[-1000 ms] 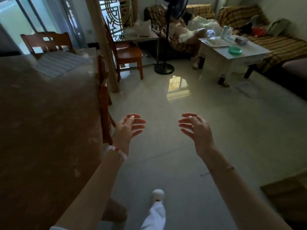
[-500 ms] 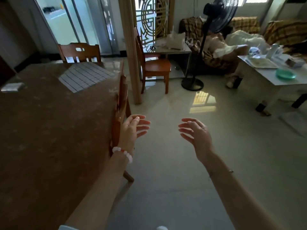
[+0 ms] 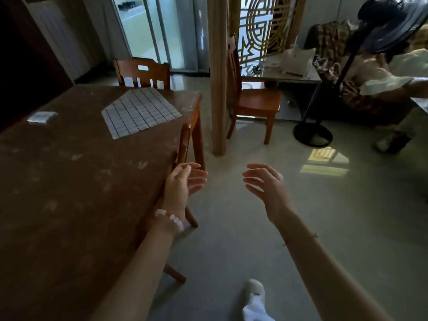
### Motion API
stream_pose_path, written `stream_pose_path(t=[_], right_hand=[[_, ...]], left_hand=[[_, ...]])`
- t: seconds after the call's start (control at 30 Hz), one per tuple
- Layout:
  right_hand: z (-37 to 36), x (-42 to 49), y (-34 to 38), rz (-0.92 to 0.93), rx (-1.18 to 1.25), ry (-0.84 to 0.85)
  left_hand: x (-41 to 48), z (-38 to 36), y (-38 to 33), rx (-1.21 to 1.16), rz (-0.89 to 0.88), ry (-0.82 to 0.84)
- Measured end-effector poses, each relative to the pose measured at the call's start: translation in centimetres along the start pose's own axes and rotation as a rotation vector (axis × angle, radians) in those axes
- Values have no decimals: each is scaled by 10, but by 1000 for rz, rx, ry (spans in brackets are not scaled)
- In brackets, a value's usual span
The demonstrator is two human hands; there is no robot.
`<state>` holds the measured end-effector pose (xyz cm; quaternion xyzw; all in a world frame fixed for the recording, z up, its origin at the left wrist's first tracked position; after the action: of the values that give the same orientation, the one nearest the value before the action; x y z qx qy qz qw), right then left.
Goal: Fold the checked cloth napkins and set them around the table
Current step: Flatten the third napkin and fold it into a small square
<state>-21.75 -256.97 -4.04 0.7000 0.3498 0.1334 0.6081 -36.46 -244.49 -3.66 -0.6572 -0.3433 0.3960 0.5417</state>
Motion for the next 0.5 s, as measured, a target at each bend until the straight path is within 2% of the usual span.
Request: stream_pose_path(t=[0.23, 0.5], right_hand=[[-4, 134, 43, -47, -123, 176], [-56, 246, 58, -85, -161, 335]], left_hand=[[97, -58, -18, -69, -13, -154], [194, -65, -21, -130, -58, -314]])
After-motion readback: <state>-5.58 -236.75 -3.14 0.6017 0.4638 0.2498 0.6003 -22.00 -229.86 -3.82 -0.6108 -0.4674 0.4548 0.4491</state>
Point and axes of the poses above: each hand's wrist, its own x-axis towards the middle knuckle, its own z-axis out of the back of the hand, y = z × x, the point moved 3 cm from there along x, towards the middle knuckle
